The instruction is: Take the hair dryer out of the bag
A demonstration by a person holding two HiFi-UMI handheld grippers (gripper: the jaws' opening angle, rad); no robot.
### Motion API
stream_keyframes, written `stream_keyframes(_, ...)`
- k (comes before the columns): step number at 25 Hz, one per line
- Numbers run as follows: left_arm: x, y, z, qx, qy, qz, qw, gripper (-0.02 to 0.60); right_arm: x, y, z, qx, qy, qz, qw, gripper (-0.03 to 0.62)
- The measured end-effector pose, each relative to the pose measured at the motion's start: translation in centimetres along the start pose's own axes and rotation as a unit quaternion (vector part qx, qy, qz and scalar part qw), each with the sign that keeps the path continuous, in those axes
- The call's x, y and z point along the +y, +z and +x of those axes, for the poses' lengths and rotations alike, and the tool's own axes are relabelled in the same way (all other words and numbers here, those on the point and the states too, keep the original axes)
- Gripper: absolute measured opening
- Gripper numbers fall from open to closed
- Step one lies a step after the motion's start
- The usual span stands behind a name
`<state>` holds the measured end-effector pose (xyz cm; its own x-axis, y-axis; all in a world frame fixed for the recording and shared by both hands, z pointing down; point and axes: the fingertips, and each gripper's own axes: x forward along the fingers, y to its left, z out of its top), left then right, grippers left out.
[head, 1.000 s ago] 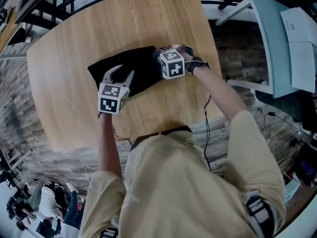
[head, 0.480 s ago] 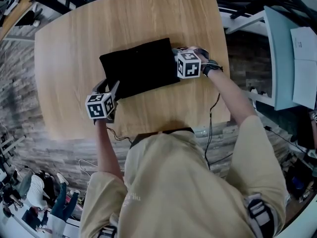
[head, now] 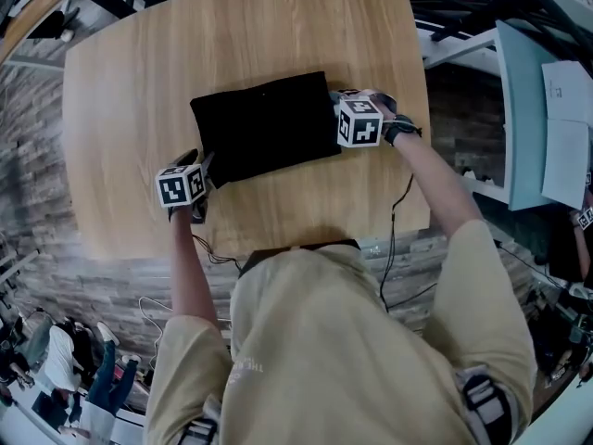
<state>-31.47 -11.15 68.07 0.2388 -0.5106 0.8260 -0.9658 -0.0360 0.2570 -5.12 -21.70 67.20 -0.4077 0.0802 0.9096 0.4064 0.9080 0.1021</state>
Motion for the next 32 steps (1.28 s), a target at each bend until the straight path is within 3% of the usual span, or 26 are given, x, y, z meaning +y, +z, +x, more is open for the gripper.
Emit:
stream_keyframes(7, -0.4, -0.1, 0.8, 0.021, -0.011, 0.020, 0.9995, 0.201, -0.2, -0.2, 0.1, 0.002, -0.001, 0.001, 1.000, 0.086)
stream_keyframes(12, -0.5, -0.2, 1.1, 0.031, -0.002, 0.048, 0.9983, 0.104, -0.3, -0.1, 0.2, 0.003, -0.002, 0.004, 1.000, 0.086)
stream_keyframes(16, -0.4, -0.1, 1.5, 0.043, 0.004, 0.042, 0.9982, 0.033, -0.2, 0.1, 0.2, 0.001, -0.006, 0.006, 1.000, 0.086)
stream_keyframes(32, -0.1, 0.5, 1.4, 0.050, 0.029, 0.041, 0.9975, 0.021, 0.1, -0.2, -0.3, -0.014, -0.018, 0.006, 1.000, 0.084)
